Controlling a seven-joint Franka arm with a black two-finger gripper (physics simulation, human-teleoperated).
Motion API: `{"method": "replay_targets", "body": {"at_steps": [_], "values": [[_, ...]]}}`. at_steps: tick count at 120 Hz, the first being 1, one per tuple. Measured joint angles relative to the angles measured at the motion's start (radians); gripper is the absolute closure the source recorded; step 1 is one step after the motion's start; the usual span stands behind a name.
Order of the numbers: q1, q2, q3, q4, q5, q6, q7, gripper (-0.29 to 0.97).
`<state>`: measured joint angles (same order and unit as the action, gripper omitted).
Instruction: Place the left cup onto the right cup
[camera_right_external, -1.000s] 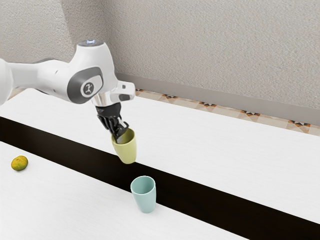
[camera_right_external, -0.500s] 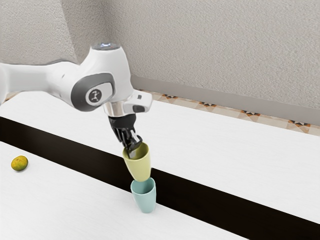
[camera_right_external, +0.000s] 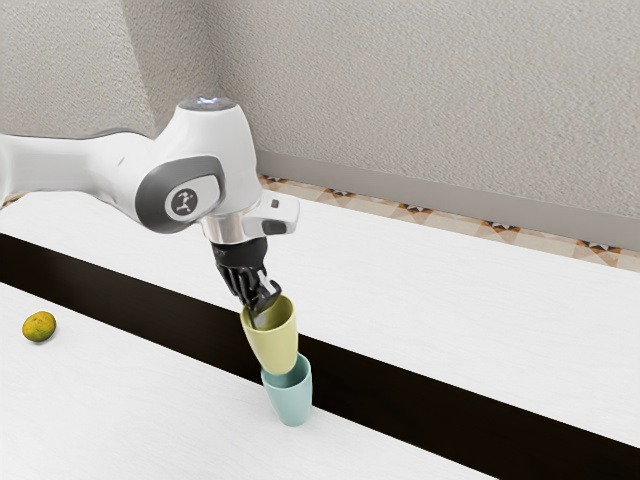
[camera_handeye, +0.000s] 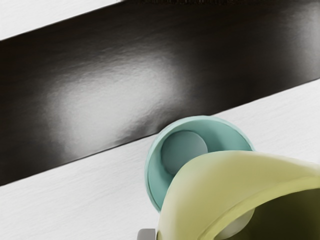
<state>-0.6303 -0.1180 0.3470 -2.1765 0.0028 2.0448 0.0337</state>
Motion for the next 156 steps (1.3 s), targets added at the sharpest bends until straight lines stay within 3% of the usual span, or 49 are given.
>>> {"method": "replay_targets", "body": {"at_steps": [76, 98, 111, 123, 156], "values": [[0.006, 0.08, 0.0, -0.008, -0.001, 0.08, -0.036, 0.78], [0.005, 0.093, 0.0, -0.006, -0.007, 0.088, -0.036, 0.4], [0.006, 0.092, 0.0, 0.002, -0.008, 0.088, -0.035, 0.24], [0.008, 0.086, 0.0, 0.028, -0.008, 0.072, -0.033, 0.15], [0.073, 0.086, 0.002, 0.331, 0.018, -0.163, -0.011, 0.04]]}}
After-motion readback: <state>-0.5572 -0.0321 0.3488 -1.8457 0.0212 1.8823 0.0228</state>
